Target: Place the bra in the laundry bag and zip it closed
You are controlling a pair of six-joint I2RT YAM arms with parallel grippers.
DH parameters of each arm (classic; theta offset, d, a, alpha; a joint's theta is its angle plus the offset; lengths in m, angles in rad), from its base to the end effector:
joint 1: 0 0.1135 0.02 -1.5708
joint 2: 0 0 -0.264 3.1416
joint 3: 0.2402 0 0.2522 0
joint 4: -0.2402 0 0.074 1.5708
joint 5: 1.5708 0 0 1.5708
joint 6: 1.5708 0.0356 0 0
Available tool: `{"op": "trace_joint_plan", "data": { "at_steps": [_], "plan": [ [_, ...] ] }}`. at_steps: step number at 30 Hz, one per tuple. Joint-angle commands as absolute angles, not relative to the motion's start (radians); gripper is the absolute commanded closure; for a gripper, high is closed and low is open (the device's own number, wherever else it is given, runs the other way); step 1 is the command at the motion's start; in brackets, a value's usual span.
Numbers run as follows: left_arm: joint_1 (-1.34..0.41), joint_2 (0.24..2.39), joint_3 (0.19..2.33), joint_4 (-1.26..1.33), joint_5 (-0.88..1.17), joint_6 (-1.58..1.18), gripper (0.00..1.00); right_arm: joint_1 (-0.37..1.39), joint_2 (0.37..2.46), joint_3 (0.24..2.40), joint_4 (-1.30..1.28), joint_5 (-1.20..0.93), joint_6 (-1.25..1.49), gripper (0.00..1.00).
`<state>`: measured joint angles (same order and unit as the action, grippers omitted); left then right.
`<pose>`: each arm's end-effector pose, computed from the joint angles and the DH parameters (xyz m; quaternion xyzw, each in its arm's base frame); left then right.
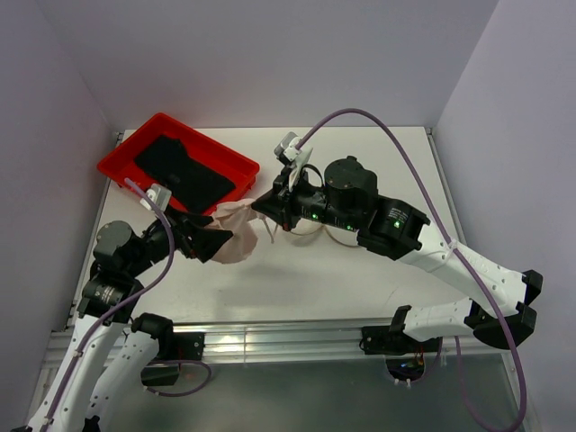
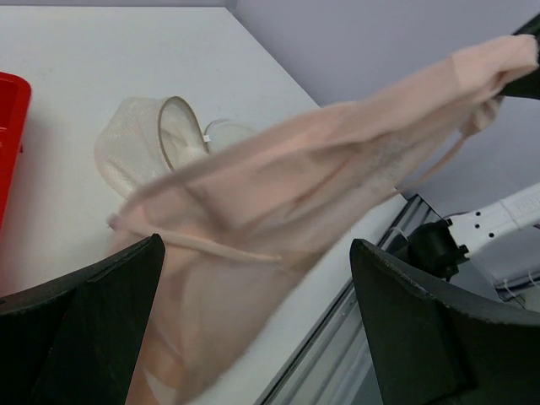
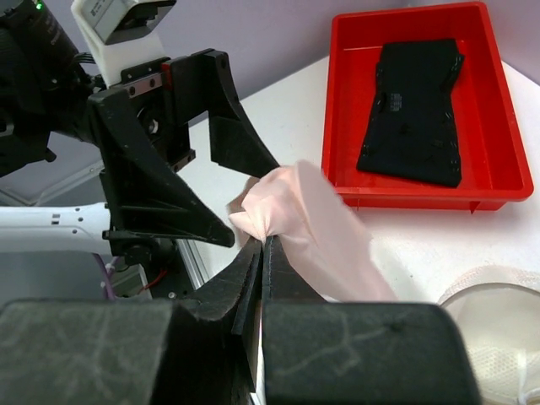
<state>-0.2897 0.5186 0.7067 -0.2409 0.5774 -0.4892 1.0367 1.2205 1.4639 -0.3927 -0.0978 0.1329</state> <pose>0.1131 -0.0540 0.3436 0.1257 0.7116 -0.4416 0.5319 0.1298 0.2263 0.4625 -0.3592 0.6671 0.3906 0.5229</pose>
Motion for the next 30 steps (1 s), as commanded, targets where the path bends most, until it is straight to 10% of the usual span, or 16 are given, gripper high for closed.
{"op": "trace_joint_plan", "data": {
  "at_steps": [1,23,30],
  "plan": [
    [-0.29,0.526,0.712,-0.187,0.505,-0.463,0.01,1.031,1.193,1.476,-0.328,-0.113,0.135,1.0],
    [-0.29,0.523,0.666,-0.115,0.674,-0.491,0.09,1.017,1.178,1.45,-0.298,-0.169,0.155,1.0],
    [-0.29,0.531,0.678,-0.066,0.638,-0.509,0.31,1.015,1.174,1.442,-0.299,-0.179,0.152,1.0]
  ]
}}
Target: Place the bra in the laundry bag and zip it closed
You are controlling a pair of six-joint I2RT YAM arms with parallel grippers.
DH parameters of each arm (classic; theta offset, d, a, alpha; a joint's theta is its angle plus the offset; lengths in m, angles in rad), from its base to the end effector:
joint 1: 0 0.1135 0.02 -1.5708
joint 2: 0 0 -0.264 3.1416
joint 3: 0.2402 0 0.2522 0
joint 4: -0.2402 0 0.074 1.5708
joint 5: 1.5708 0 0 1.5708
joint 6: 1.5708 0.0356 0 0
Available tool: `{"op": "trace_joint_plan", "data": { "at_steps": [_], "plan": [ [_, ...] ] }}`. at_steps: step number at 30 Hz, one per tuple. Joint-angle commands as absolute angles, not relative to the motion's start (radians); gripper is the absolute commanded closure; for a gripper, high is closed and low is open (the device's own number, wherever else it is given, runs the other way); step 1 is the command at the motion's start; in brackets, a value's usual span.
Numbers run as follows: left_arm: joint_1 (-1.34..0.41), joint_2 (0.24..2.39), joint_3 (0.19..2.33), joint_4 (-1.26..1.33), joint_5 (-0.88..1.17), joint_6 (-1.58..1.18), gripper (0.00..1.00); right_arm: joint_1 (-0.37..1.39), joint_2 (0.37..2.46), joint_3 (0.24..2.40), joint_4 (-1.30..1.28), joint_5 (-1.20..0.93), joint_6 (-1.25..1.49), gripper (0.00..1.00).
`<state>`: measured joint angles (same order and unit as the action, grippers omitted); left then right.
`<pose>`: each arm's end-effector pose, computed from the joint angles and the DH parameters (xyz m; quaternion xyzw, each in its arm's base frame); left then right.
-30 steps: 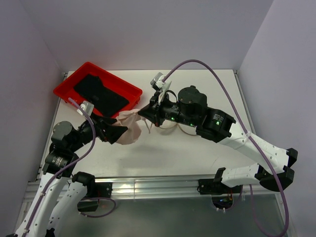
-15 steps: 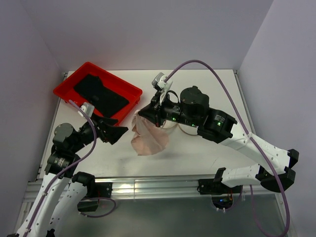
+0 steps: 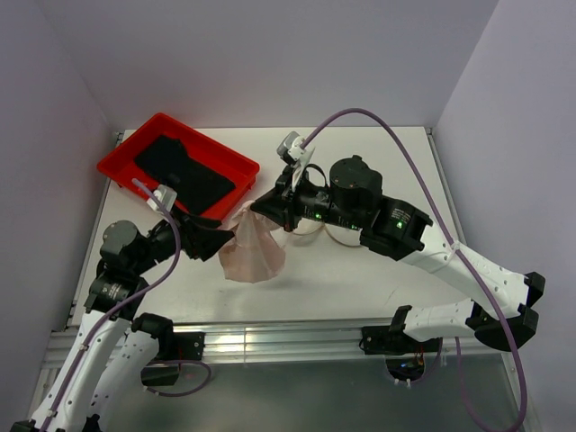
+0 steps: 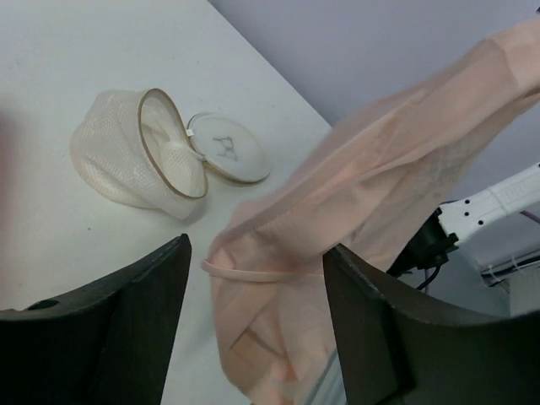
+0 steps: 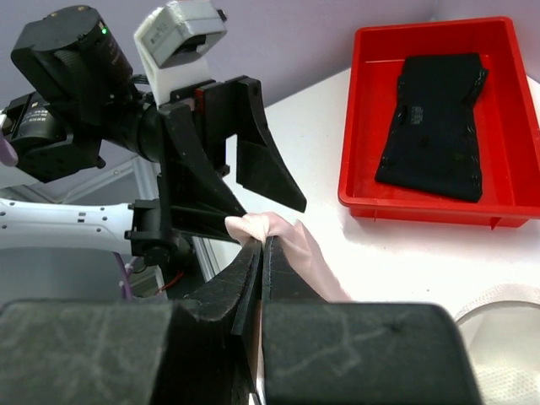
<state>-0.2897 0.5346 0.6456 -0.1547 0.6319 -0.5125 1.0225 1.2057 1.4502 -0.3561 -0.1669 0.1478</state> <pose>0.1207 -0.0579 0.3303 0.1372 0.7063 -0.4633 0.5175 0.1291 0.2227 0.4655 -0.3650 0.6494 0.4187 0.5194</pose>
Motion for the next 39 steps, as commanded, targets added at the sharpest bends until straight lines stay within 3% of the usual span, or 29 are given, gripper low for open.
{"op": "trace_joint_plan", "data": {
  "at_steps": [1,7,39],
  "plan": [
    [-0.29,0.528,0.677,-0.057,0.646,-0.511,0.33,1.014,1.17,1.439,-0.298,-0.183,0.152,1.0],
    [-0.29,0.518,0.663,-0.046,0.669,-0.518,0.12,0.989,1.154,1.427,-0.296,-0.244,0.155,1.0],
    [-0.29,0.54,0.661,0.031,0.716,-0.538,0.17,0.939,1.169,1.431,-0.295,-0.56,0.156,1.0]
  ]
}}
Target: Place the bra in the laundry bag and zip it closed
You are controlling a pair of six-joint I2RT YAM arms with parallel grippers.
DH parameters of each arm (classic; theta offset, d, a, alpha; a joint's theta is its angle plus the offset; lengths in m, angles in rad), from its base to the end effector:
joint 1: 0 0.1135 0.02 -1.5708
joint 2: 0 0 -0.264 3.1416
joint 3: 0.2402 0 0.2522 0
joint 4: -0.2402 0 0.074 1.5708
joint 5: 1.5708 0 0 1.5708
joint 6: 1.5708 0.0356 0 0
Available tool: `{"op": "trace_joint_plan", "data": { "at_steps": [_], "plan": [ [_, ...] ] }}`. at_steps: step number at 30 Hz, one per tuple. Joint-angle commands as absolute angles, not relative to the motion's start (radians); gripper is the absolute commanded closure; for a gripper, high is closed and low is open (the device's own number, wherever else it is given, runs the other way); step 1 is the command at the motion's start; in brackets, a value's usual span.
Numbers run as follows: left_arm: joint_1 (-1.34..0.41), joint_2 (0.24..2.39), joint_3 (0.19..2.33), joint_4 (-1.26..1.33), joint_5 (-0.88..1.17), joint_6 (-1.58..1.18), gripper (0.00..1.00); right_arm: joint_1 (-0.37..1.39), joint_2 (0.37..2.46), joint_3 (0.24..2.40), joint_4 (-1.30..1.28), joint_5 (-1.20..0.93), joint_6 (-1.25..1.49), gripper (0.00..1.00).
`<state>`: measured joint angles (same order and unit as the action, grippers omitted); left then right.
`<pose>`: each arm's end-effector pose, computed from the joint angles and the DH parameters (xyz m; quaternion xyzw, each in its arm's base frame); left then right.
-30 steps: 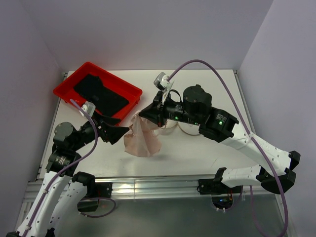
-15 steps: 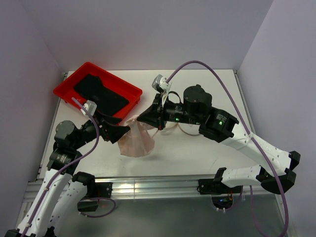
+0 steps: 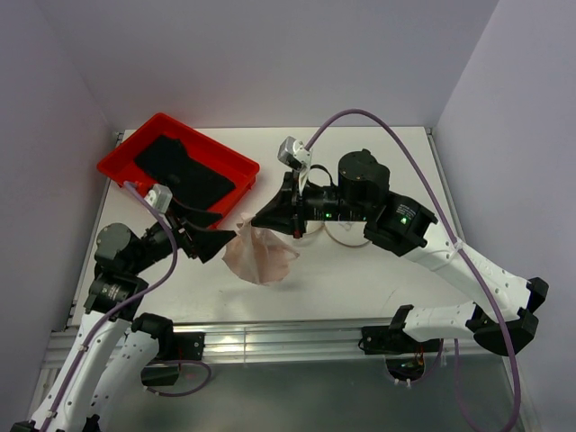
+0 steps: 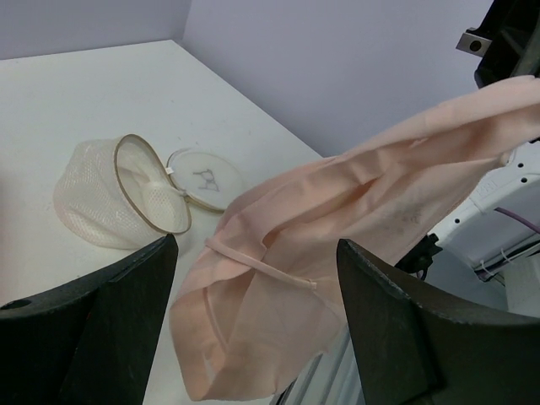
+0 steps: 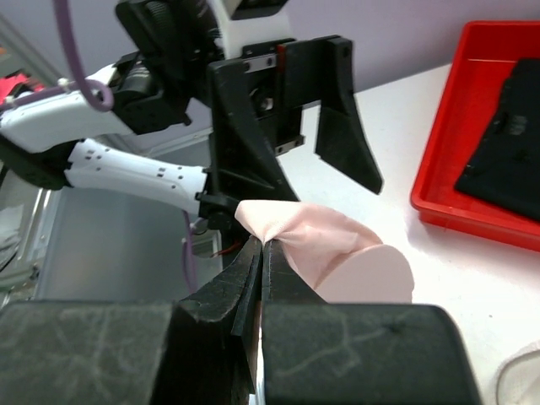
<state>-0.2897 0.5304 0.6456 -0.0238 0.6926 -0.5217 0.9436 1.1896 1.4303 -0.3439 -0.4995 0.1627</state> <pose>0.1178 -0.0588 0.3441 0.1757 0.6588 -0.4844 0.5481 0.1330 0.2125 0.4644 -0.4269 0.6024 0.4971 0.4557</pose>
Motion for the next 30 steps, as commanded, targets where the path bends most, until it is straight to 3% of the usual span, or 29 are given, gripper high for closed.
{"op": "trace_joint_plan", "data": {
  "at_steps": [1,10,22,30],
  "plan": [
    [-0.29,0.54,0.664,0.029,0.703,-0.532,0.17,0.939,1.172,1.431,-0.295,-0.572,0.158,1.0],
    [-0.29,0.548,0.67,0.021,0.699,-0.519,0.16,0.94,1.187,1.434,-0.288,-0.65,0.153,1.0],
    [-0.299,0.604,0.654,0.077,0.962,-0.552,0.07,0.914,1.266,1.511,-0.293,-0.761,0.141,1.0],
    [-0.302,0.583,0.652,0.041,1.002,-0.54,0.06,0.882,1.275,1.539,-0.331,-0.758,0.126,1.0]
  ]
}}
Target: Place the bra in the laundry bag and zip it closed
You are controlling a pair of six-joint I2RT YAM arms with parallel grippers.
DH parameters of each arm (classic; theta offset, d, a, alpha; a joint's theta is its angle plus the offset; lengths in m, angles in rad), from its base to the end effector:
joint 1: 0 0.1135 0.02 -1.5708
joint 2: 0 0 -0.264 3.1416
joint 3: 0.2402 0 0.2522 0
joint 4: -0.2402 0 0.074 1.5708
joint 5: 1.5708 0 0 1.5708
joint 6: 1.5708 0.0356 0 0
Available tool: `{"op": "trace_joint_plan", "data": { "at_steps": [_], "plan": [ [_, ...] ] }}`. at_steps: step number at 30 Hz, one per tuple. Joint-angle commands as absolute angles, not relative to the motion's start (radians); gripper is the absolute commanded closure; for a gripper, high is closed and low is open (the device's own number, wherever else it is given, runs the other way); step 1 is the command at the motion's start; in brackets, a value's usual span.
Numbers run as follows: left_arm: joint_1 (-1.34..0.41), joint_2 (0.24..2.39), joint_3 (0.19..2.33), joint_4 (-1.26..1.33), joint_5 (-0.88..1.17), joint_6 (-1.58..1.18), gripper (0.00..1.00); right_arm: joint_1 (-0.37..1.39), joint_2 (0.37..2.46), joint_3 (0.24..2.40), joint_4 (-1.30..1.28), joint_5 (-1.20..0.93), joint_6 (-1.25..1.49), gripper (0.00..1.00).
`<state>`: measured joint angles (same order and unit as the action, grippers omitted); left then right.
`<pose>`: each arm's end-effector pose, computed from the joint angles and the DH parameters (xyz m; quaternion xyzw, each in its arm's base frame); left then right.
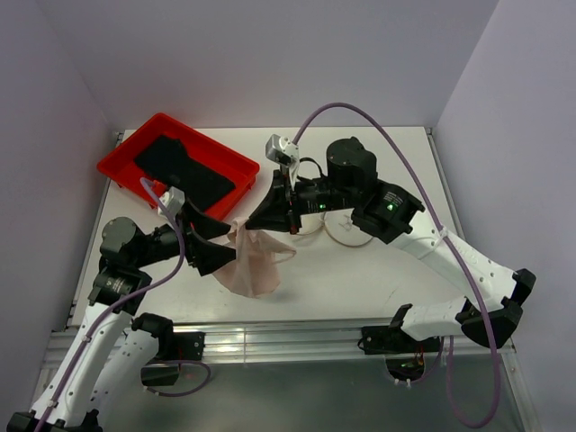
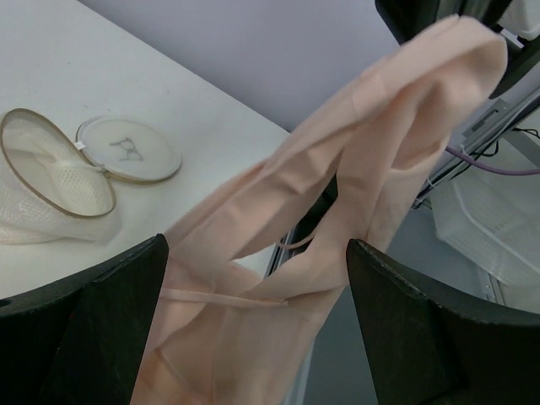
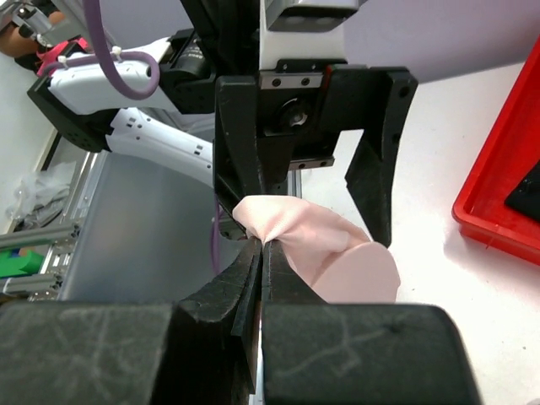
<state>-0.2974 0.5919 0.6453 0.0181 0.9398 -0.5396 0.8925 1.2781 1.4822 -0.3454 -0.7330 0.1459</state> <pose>0.1226 -0.0677 0.3406 0.2556 0.6431 -0.5471 0.4709 0.1515 0.2260 0.4605 -0.4758 0.5709 0.5386 0.3970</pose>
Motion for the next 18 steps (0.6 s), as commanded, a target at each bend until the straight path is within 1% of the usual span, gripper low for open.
{"op": "trace_joint_plan", "data": {
  "at_steps": [1,14,15,17,18],
  "plan": [
    [-0.302,0.586,0.65,0.043,1.003,-0.54,0.06,0.881,1.276,1.546,-0.336,-0.762,0.124,1.0],
    [-0.34,0.647,0.653,0.161,0.968,-0.594,0.08,0.882,1.304,1.574,-0.304,-0.871,0.166,1.0],
    [-0.35,0.649,0.653,0.16,0.959,-0.595,0.09,0.882,1.304,1.574,-0.304,-0.874,0.167,1.0],
    [-0.359,0.652,0.652,0.158,0.947,-0.594,0.16,0.882,1.298,1.575,-0.299,-0.868,0.166,1.0],
    [-0.367,0.653,0.653,0.152,0.939,-0.583,0.17,0.882,1.296,1.578,-0.298,-0.864,0.166,1.0]
  ]
}}
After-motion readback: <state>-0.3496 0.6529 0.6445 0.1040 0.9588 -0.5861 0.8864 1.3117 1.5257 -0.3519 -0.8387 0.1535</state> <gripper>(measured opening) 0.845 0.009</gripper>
